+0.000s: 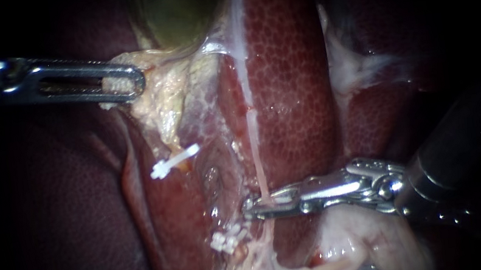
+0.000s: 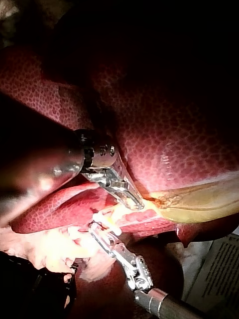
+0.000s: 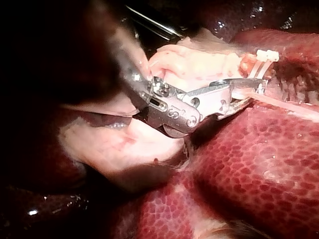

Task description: Going back first clip right tube

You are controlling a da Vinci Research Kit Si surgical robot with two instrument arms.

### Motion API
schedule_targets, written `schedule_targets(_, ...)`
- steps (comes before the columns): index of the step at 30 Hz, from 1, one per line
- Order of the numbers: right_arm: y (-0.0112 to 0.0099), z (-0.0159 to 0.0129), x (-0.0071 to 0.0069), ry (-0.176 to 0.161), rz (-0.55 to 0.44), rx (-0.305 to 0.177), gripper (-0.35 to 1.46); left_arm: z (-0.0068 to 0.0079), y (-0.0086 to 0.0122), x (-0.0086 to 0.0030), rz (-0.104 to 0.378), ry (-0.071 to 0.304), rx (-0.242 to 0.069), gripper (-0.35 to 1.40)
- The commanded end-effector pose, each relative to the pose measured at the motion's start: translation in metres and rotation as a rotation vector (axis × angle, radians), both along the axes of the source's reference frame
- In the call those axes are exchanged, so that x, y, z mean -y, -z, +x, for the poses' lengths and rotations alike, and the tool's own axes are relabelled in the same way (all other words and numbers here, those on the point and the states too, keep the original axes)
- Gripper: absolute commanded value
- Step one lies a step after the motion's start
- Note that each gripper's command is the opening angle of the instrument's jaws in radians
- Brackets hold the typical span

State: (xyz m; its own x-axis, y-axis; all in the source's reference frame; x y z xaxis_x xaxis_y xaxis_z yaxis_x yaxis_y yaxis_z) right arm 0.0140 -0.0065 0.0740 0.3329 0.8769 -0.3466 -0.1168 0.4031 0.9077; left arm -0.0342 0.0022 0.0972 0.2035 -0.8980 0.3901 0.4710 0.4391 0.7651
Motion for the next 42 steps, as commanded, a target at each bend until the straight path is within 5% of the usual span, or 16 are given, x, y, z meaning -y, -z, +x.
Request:
schedule_targets(1,0.0,0.0001,0.0001,0.002,0.0,-0.001,-0.35,0.0,0.0,0.0,0.0,0.0,0.001,-0.35)
schedule_targets(7,0.0,0.0006,0.0002,0.021,0.008,-0.012,-0.35,0.0,0.0,0.0,0.0,0.0,0.001,-0.35)
schedule_targets(9,-0.0002,0.0011,0.0005,0.041,-0.058,-0.041,-0.3,0.0,0.0,0.0,0.0,0.0,0.0,-0.35)
schedule_targets(12,-0.0004,0.0024,0.0007,0.059,-0.156,-0.086,0.31,-0.0001,0.0,0.0,0.0,0.0,0.0,-0.35)
schedule_targets(16,-0.0004,0.0041,0.0006,0.067,-0.215,-0.108,0.58,-0.0001,-0.0001,0.0,-0.001,0.0,0.0,-0.35)
schedule_targets(23,-0.0002,0.0045,0.0014,0.054,-0.287,-0.145,0.6,-0.0001,-0.0001,0.0001,-0.001,0.0,0.0,-0.35)
schedule_targets(35,-0.0006,0.0,-0.0005,0.06,-0.434,-0.17,0.6,0.0001,-0.0001,0.0001,-0.001,-0.001,0.0,-0.35)
schedule_targets(42,0.0024,-0.0023,-0.0026,0.074,-0.483,-0.197,0.6,0.0002,0.0,0.0001,-0.001,-0.001,0.001,-0.35)
